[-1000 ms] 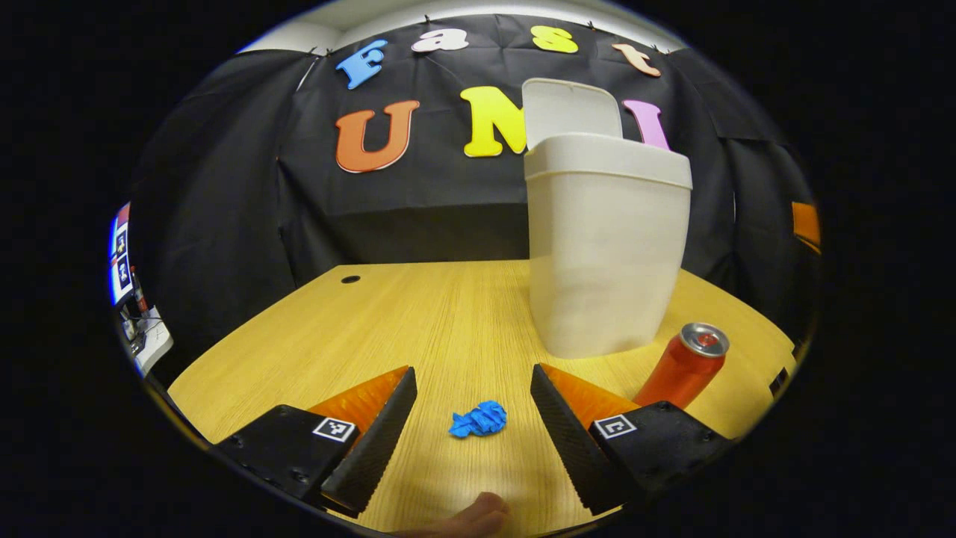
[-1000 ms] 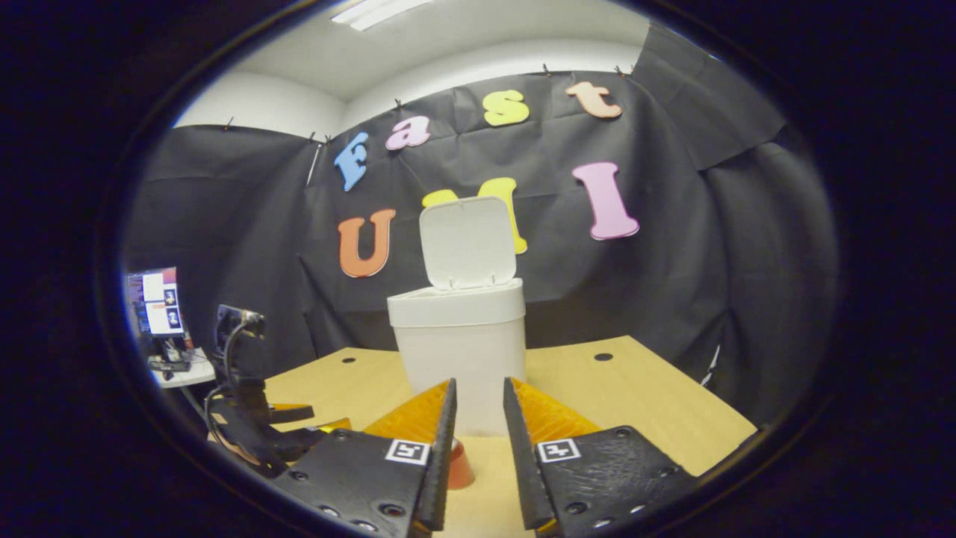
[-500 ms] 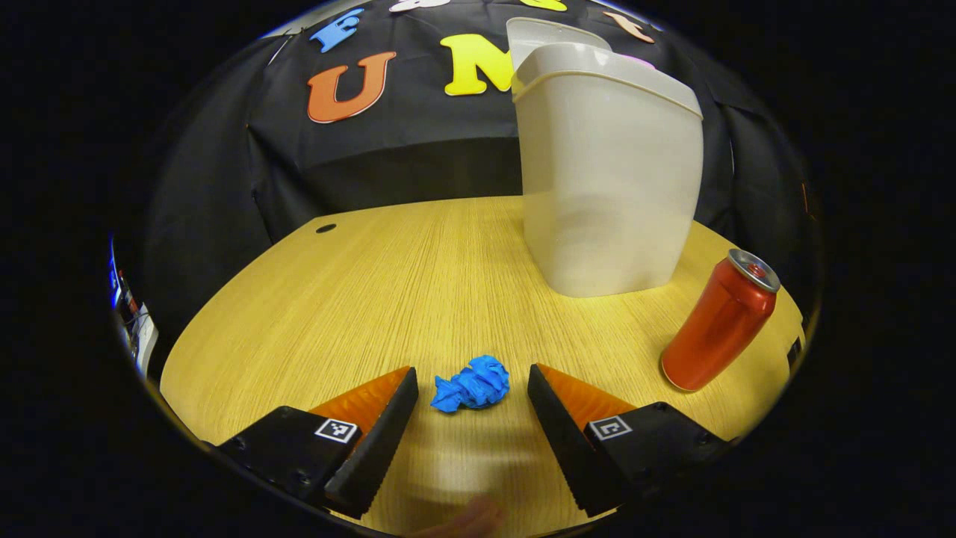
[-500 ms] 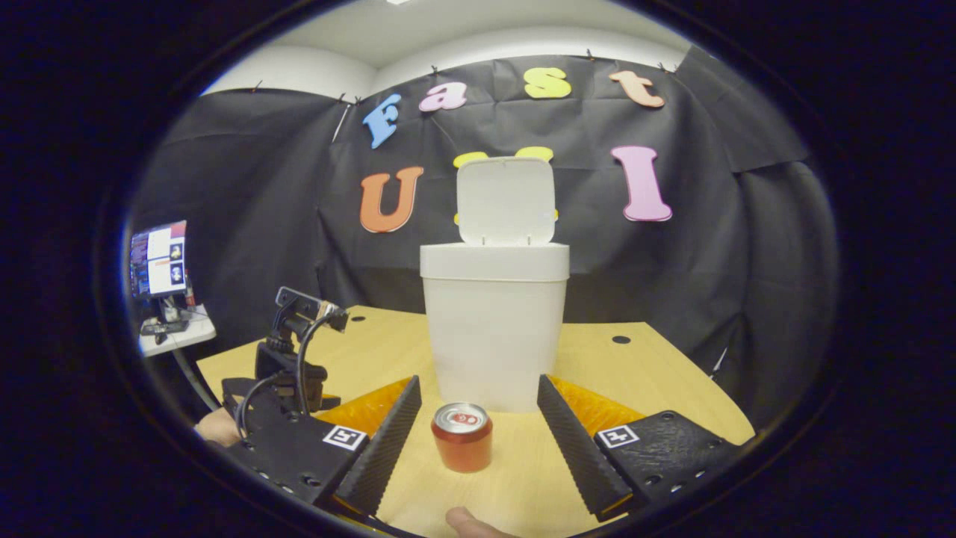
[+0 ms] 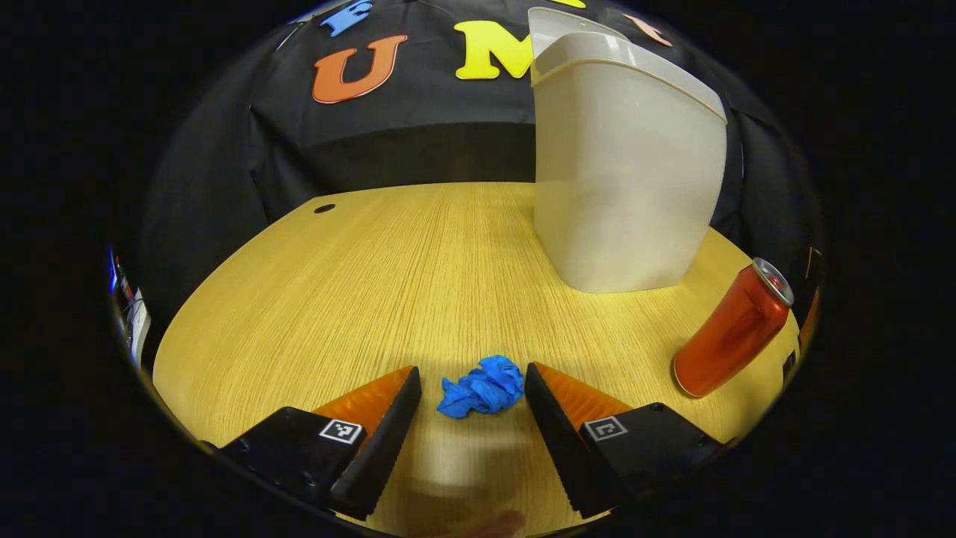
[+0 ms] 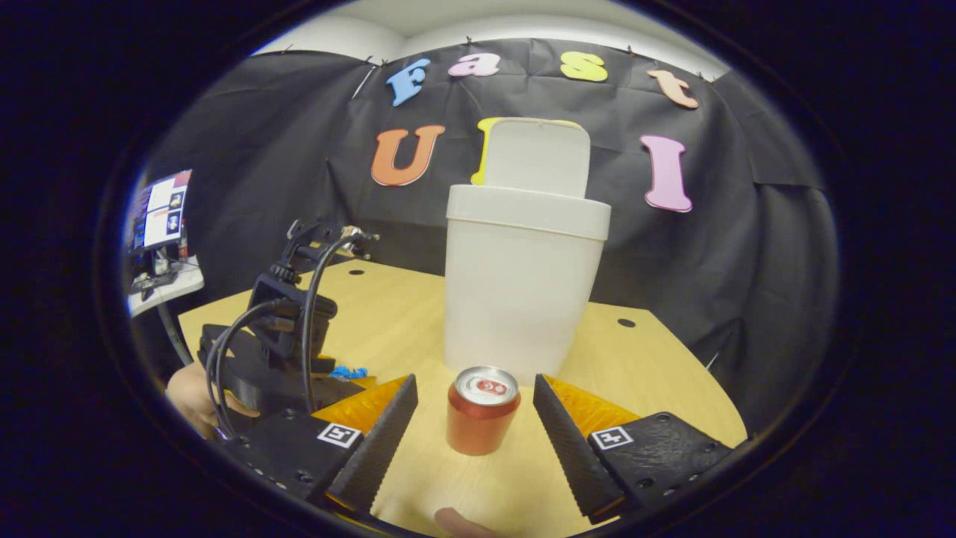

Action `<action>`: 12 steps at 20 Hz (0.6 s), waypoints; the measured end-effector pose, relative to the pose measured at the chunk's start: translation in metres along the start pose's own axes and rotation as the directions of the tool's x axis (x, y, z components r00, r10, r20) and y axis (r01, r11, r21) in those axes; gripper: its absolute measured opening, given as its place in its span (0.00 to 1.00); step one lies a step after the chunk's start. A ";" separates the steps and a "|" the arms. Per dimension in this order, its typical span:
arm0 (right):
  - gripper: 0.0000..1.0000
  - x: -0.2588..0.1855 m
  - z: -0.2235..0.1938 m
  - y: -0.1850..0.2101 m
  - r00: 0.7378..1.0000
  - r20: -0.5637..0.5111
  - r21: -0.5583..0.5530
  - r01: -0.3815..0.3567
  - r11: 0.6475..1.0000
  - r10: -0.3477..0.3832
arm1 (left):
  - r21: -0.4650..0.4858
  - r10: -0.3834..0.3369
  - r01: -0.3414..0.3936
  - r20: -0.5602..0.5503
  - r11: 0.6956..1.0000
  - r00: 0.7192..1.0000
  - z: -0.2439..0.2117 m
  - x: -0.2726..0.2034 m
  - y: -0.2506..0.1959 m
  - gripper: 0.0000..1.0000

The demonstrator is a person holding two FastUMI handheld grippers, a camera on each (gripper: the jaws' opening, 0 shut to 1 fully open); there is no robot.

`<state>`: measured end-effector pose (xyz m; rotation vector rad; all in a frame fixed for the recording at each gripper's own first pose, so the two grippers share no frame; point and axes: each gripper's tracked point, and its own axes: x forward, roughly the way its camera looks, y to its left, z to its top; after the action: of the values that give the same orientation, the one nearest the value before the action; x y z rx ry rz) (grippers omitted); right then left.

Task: Press the lid of the desktop garbage bin to open it, pick up the crumpled paper on the desktop and throw it into the bin, then pick up the pop can on the desktop and drop it into the bin, and finally close the garbage bin lid.

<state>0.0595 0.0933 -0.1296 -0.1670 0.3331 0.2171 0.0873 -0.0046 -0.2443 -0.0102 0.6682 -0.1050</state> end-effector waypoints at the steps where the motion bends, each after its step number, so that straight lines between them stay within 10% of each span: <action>1: 0.96 0.001 0.000 -0.002 1.000 0.000 -0.005 -0.004 1.000 0.004 | -0.002 0.000 0.000 0.000 1.000 1.000 0.000 0.000 0.000 0.91; 12: 0.99 0.038 -0.039 -0.016 0.994 -0.106 0.095 0.040 0.995 -0.030 | -0.016 -0.005 0.005 0.004 1.000 1.000 0.006 0.001 0.010 0.59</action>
<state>0.0865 0.0772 -0.1765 -0.0881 0.4436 0.1577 0.0925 0.0048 -0.2409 -0.0276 0.6653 -0.1044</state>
